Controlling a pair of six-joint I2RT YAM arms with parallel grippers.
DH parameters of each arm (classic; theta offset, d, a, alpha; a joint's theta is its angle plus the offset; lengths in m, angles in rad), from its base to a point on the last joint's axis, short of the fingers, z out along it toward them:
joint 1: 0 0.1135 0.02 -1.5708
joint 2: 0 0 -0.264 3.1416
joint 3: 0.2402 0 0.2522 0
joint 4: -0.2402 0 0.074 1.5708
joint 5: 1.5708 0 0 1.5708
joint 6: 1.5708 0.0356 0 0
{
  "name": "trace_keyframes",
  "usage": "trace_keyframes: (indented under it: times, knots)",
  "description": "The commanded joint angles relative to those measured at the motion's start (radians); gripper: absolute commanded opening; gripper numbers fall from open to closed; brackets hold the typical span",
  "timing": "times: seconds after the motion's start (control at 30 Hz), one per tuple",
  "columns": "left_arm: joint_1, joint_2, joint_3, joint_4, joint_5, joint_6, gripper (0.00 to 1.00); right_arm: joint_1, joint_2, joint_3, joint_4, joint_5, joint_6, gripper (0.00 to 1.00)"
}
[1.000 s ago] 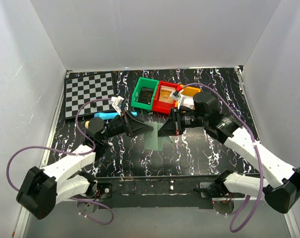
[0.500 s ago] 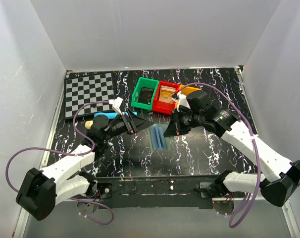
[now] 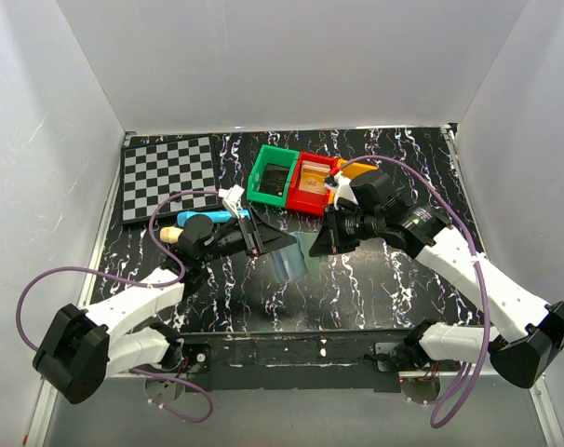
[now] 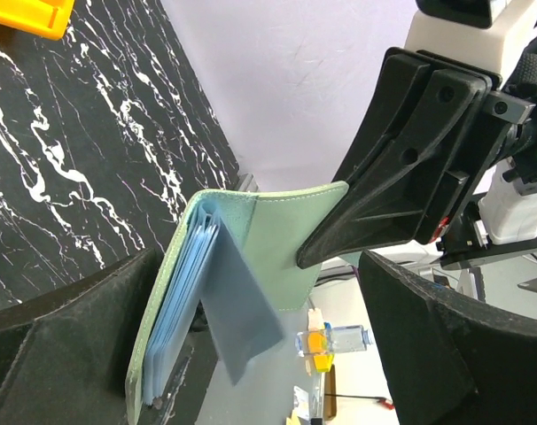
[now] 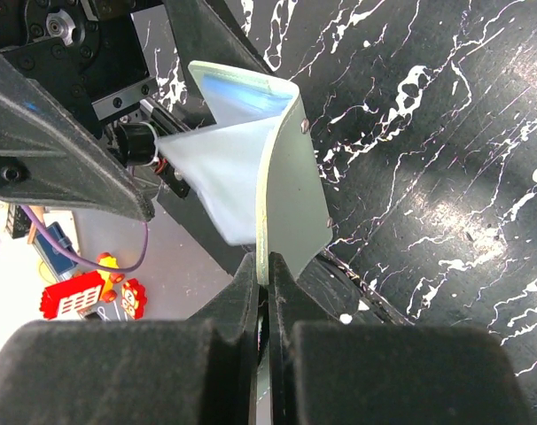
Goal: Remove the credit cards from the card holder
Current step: Open the card holder at the center of the board.
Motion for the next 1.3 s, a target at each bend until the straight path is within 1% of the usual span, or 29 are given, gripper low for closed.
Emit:
trace_keyframes:
  times: [0.0, 0.17, 0.4, 0.57, 0.67, 0.73, 0.83, 0.87, 0.97, 1.1, 1.2, 1.27]
  knots:
    - [-0.006, -0.04, 0.02, 0.002, 0.003, 0.02, 0.95, 0.005, -0.021, -0.001, 0.055, -0.009, 0.019, 0.01]
    - [-0.009, -0.07, 0.021, -0.012, 0.009, 0.034, 0.88, -0.008, -0.032, -0.036, 0.105, -0.047, 0.059, 0.01]
    - [-0.012, -0.164, 0.015, -0.062, -0.002, 0.074, 0.82, -0.104, -0.073, -0.137, 0.266, -0.219, 0.163, 0.01]
    - [-0.013, -0.207, 0.021, -0.127, -0.024, 0.124, 0.78, -0.114, -0.078, -0.149, 0.311, -0.253, 0.193, 0.01]
    - [-0.013, -0.204, 0.024, -0.141, -0.025, 0.138, 0.75, -0.114, -0.072, -0.145, 0.314, -0.26, 0.197, 0.01]
    - [-0.013, -0.202, 0.029, -0.155, -0.025, 0.152, 0.71, -0.114, -0.078, -0.152, 0.334, -0.267, 0.206, 0.01]
    - [-0.015, -0.207, 0.043, -0.188, -0.027, 0.181, 0.54, -0.127, -0.08, -0.175, 0.382, -0.302, 0.24, 0.01]
    - [-0.018, -0.214, 0.05, -0.204, -0.034, 0.195, 0.53, -0.131, -0.081, -0.185, 0.403, -0.313, 0.252, 0.01]
    - [-0.021, -0.242, 0.05, -0.228, -0.048, 0.218, 0.53, -0.139, -0.083, -0.206, 0.446, -0.337, 0.276, 0.01]
    - [-0.021, -0.259, 0.047, -0.231, -0.05, 0.226, 0.56, -0.15, -0.081, -0.218, 0.477, -0.359, 0.294, 0.01]
    - [-0.021, -0.259, 0.044, -0.23, -0.047, 0.226, 0.55, -0.159, -0.086, -0.232, 0.497, -0.369, 0.308, 0.01]
    - [-0.021, -0.259, 0.04, -0.233, -0.051, 0.226, 0.53, -0.16, -0.087, -0.235, 0.503, -0.374, 0.311, 0.01]
